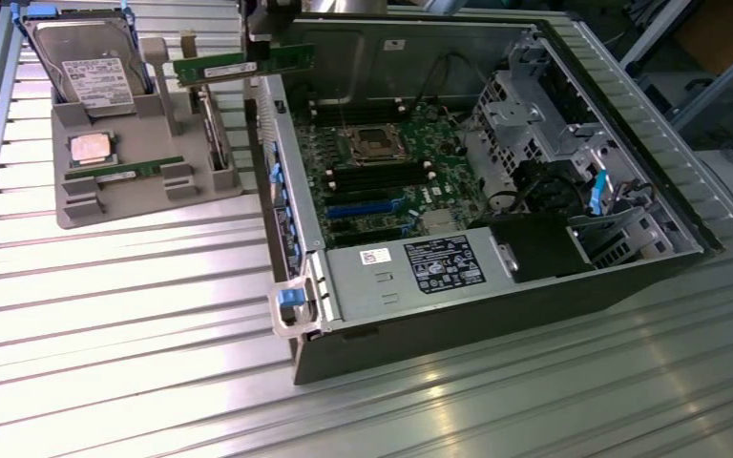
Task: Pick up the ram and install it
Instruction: 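Pick up the ram and move it above insertion slot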
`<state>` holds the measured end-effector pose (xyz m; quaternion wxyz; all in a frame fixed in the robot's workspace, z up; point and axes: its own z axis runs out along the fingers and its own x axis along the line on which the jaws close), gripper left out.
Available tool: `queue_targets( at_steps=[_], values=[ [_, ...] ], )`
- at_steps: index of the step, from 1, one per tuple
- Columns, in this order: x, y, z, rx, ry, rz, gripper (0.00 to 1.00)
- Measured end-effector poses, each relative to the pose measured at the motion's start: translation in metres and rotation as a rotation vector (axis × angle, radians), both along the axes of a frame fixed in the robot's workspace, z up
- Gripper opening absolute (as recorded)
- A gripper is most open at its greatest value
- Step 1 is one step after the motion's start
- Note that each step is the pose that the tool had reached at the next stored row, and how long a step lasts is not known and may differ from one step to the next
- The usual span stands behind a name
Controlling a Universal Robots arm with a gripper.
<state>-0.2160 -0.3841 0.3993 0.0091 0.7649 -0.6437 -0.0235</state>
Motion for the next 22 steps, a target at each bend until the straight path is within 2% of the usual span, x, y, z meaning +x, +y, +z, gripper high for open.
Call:
queue_targets(
  at_steps=[7,22],
  values=[
    [0.017,0.0000,0.0000,0.0000,0.0000,0.000,0.13],
    [0.044,0.0000,0.0000,0.0000,0.0000,0.000,0.13]
  ],
)
